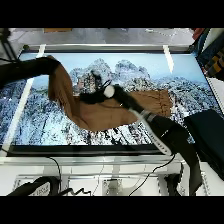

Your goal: Fold the clothes and pants, and hang the long-sleeved shirts on hangers.

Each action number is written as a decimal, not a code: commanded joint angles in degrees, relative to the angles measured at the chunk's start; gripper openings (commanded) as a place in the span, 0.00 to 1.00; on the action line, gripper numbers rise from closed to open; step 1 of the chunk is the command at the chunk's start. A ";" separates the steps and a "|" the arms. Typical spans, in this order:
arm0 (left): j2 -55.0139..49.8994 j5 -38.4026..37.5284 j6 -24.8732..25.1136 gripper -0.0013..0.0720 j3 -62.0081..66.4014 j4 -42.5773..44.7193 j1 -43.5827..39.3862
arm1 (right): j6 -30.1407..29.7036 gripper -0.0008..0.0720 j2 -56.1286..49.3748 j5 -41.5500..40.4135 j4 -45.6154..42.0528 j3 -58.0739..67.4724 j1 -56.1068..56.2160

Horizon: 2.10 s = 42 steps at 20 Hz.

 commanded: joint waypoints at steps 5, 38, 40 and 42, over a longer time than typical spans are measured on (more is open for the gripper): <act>-16.06 -1.38 0.04 0.05 -0.02 -5.33 -20.24 | 0.00 0.04 7.08 15.76 -6.25 0.07 -22.14; -19.98 -2.34 4.76 0.05 -21.79 -8.61 2.62 | -5.73 0.04 10.23 20.35 -6.71 -0.24 -27.34; -17.38 -9.33 -1.51 0.04 -15.69 -2.80 3.93 | -6.91 0.04 10.23 20.76 -6.78 -0.24 -27.34; -13.62 -16.04 -11.74 0.04 -6.88 12.79 4.15 | -7.37 0.04 10.23 20.87 -6.73 -0.24 -27.32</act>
